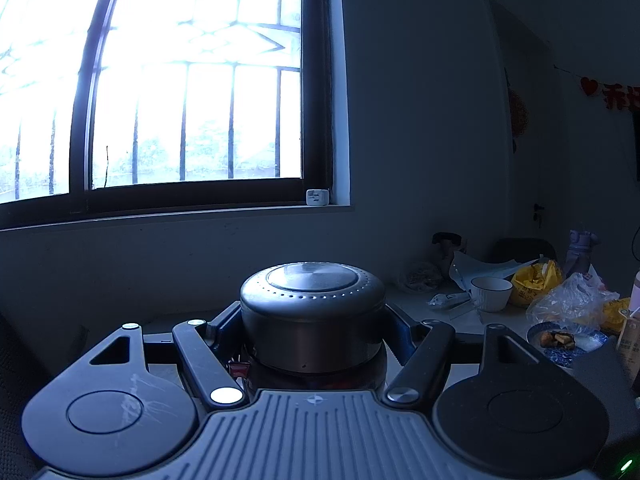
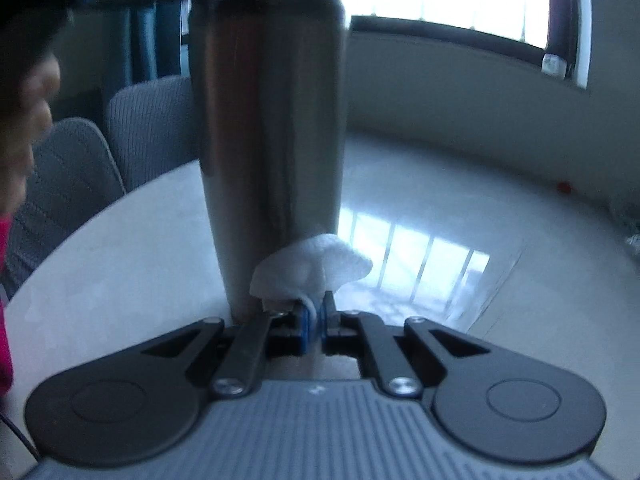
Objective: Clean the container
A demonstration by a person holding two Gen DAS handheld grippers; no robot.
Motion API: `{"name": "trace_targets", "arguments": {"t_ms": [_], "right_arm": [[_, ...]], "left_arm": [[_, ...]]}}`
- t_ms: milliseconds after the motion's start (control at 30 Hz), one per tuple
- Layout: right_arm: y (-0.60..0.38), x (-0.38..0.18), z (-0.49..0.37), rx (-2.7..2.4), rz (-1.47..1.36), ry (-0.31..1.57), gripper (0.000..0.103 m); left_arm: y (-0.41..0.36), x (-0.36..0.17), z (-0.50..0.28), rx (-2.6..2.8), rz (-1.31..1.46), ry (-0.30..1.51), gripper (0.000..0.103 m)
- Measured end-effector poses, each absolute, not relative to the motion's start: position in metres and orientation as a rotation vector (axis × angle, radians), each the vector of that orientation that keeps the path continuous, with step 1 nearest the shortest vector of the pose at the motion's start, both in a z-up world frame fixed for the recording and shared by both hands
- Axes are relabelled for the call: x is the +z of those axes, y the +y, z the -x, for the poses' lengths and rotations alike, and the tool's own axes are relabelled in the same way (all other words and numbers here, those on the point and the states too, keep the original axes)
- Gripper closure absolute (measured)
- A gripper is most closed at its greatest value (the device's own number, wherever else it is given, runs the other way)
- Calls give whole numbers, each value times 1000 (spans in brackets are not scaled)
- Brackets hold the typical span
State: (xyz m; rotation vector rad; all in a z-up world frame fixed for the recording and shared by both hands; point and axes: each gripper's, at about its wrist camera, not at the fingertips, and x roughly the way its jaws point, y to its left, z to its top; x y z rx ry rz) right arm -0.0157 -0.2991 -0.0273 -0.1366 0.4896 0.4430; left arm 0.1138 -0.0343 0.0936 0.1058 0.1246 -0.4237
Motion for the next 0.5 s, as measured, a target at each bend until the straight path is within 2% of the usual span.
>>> {"name": "trace_targets", "arguments": {"t_ms": [500], "right_arm": [[-312,49,52,410,122,221,99]], "left_arm": [[-35,94,-113,-425,-104,126,31]]}}
